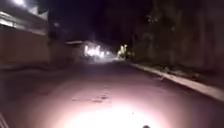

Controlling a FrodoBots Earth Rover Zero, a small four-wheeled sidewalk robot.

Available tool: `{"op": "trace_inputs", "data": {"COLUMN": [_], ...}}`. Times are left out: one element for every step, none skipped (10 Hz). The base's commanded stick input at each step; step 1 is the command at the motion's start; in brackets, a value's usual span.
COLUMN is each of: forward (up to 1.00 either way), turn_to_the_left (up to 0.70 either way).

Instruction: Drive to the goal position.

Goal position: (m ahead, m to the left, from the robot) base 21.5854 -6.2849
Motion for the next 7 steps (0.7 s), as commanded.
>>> {"op": "trace_inputs", "data": {"forward": [0.70,0.70,0.70,0.70,0.70,0.70,0.70], "turn_to_the_left": [0.00,0.00,0.00,0.00,0.00,0.00,0.00]}}
